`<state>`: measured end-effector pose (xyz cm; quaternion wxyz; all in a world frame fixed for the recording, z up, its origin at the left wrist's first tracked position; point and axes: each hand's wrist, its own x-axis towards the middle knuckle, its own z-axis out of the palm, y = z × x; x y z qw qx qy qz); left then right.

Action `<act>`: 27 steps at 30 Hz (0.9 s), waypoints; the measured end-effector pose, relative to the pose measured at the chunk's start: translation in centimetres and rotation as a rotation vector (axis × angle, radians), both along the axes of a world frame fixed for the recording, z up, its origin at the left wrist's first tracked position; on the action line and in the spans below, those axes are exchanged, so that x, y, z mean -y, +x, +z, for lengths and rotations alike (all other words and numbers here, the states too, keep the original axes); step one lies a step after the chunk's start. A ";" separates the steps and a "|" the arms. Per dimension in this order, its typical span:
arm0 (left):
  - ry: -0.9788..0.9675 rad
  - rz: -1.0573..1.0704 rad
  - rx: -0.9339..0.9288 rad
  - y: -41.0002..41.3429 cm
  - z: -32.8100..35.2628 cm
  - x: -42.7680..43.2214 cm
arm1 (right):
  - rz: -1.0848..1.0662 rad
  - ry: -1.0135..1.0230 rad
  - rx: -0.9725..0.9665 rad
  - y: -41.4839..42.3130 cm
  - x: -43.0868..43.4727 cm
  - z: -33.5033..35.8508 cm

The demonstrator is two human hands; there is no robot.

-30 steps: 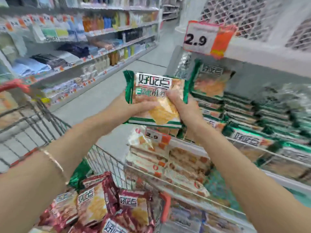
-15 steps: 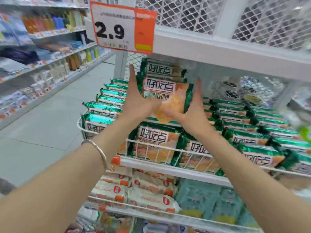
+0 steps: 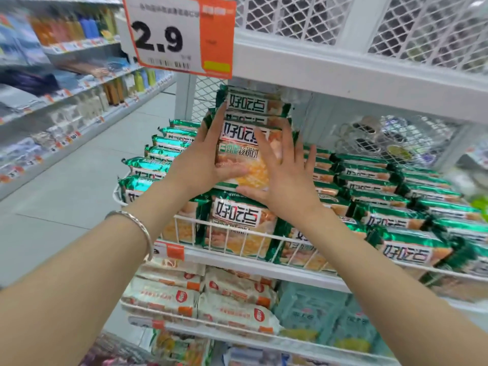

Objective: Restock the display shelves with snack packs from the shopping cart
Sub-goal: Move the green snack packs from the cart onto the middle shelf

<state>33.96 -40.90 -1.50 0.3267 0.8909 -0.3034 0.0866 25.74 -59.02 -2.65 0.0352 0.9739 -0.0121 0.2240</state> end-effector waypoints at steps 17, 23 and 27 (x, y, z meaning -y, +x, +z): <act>0.019 0.763 -0.104 -16.2 -11.3 -33.2 | 0.681 -0.022 -0.063 -6.0 -27.0 -8.0; 0.088 1.041 -0.335 -24.2 -15.3 -43.8 | 0.868 -0.026 -0.361 -6.8 -37.6 -13.3; 0.043 1.190 -0.569 -27.2 -17.4 -46.3 | 0.876 -0.083 -0.697 -6.6 -41.6 -17.4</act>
